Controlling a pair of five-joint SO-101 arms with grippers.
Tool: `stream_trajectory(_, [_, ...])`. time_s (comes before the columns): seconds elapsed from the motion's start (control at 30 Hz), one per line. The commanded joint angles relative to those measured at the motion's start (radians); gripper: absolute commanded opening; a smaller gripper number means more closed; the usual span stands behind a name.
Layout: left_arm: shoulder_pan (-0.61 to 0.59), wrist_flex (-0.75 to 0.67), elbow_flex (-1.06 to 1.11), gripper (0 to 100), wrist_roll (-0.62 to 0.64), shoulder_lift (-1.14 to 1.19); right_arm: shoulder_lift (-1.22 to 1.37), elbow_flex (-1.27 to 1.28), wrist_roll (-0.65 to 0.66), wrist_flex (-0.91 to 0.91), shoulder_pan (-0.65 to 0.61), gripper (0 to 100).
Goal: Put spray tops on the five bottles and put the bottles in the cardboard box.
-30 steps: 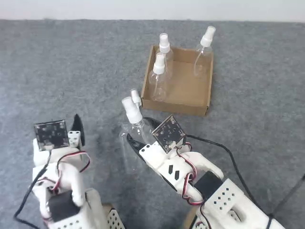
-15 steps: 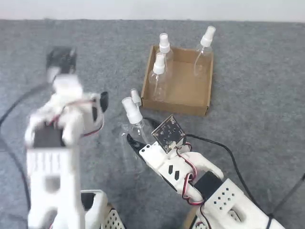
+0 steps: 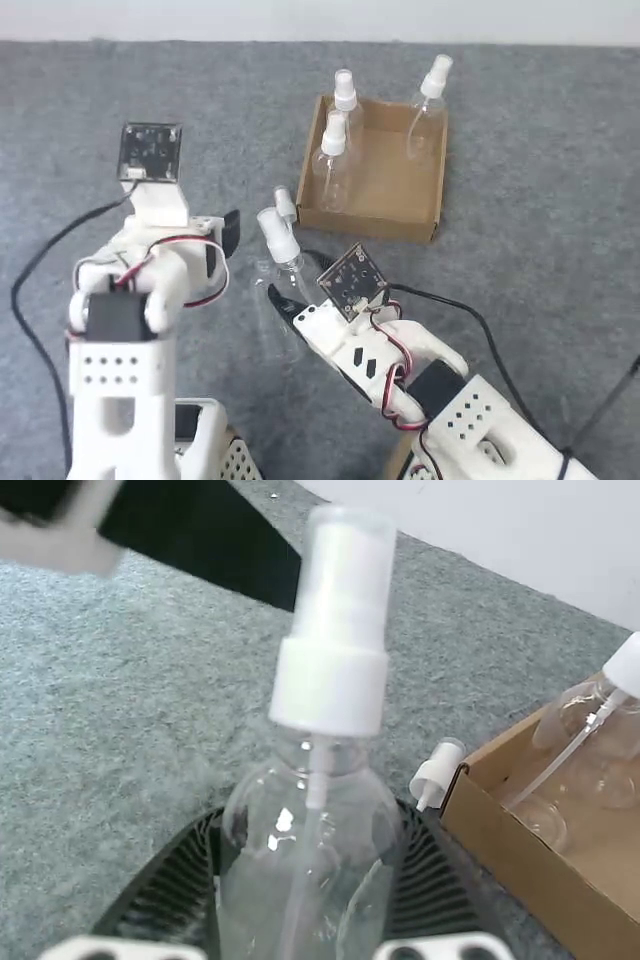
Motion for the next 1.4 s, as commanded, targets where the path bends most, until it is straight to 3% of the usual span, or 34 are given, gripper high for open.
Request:
stream_trajectory(0.0, [-0.002, -0.025, -0.002, 22, 0.003, -0.057, -0.025, -0.021, -0.002, 0.004, 0.013, 0.6])
stream_trajectory(0.3, [-0.002, -0.025, -0.002, 22, -0.02, -0.057, 0.065, -0.161, 0.038, 0.148, 0.062, 0.6])
stream_trajectory(0.57, [-0.002, -0.032, 0.035, 22, -0.028, -0.063, 0.288, -0.18, 0.048, 0.025, 0.064, 0.6])
stream_trajectory(1.07, [-0.005, -0.032, 0.027, 22, -0.021, -0.064, 0.367, -0.276, 0.044, 0.067, 0.076, 0.6])
stream_trajectory(1.27, [-0.124, -0.034, -0.036, 22, -0.02, -0.064, 0.392, -0.273, 0.043, 0.065, 0.071, 0.6])
stream_trajectory(1.37, [-0.126, -0.041, -0.039, 22, -0.02, -0.057, 0.378, -0.256, 0.041, 0.056, 0.071, 0.6])
